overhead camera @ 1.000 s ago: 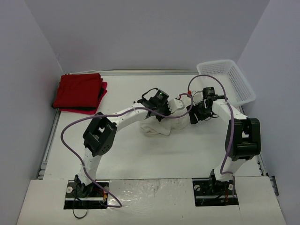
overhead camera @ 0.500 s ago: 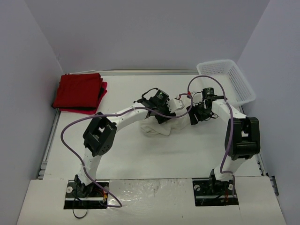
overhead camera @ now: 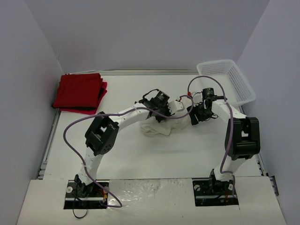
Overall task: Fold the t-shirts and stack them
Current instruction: Move the tshirt to the center of the board
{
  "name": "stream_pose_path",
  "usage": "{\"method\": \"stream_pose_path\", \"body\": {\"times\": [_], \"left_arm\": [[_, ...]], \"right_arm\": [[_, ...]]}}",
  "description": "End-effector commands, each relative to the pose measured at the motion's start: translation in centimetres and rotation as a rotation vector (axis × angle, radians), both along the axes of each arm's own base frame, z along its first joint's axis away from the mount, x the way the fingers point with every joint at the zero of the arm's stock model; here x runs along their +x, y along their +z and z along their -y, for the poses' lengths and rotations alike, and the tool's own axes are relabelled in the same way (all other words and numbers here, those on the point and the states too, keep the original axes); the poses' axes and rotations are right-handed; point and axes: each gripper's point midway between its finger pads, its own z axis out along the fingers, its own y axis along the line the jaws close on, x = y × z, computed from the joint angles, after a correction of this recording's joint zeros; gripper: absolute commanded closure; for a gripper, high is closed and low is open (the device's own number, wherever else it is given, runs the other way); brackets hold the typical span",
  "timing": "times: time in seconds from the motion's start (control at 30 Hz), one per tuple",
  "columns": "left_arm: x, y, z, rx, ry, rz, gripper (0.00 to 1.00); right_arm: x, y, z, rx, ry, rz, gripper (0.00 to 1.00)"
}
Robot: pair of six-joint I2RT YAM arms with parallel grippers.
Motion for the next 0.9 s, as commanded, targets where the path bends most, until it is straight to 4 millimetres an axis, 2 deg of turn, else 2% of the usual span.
{"method": "stream_pose_path", "body": {"times": [0.0, 0.13, 0.27, 0.43, 0.47, 0.57, 0.63, 0.67, 0.73, 0.87], "left_arm": [[-0.3, 0.6, 0.7, -0.001, -0.030, -0.007, 0.87], [-0.4, -0.1, 0.6, 0.011, -0.032, -0.016, 0.97], [-0.5, -0.5, 0.5, 0.015, -0.034, -0.020, 0.98], [0.0, 0.8, 0.4, 0.001, -0.009, 0.015, 0.97], [0.1, 1.0, 0.4, -0.002, -0.004, 0.020, 0.92], [0.6, 1.6, 0.3, -0.004, 0.006, 0.050, 0.46], [1.3, 2.6, 0.3, -0.014, 0.026, 0.093, 0.45], [1.5, 3.2, 0.3, -0.024, 0.032, 0.109, 0.37], [2.2, 4.0, 0.4, -0.034, 0.044, 0.141, 0.31], [2.6, 3.8, 0.7, -0.018, 0.034, 0.141, 0.29]], "right_arm": [[-0.9, -0.7, 0.2, -0.025, 0.008, -0.040, 0.45], [-0.9, -0.8, 0.3, -0.033, 0.008, -0.039, 0.45], [-0.9, -0.8, 0.6, -0.043, 0.005, -0.038, 0.45], [-1.0, -1.0, 0.6, -0.048, 0.005, -0.045, 0.45], [-1.0, -1.0, 0.7, -0.049, 0.004, -0.044, 0.45], [-1.1, -1.0, 0.6, -0.047, 0.005, -0.044, 0.45], [-1.1, -1.0, 0.6, -0.048, 0.005, -0.044, 0.44], [-1.1, -1.1, 0.7, -0.050, 0.004, -0.048, 0.44], [-1.1, -1.1, 0.7, -0.049, 0.005, -0.048, 0.44], [-1.2, -1.4, 0.7, -0.053, 0.005, -0.058, 0.44]]}}
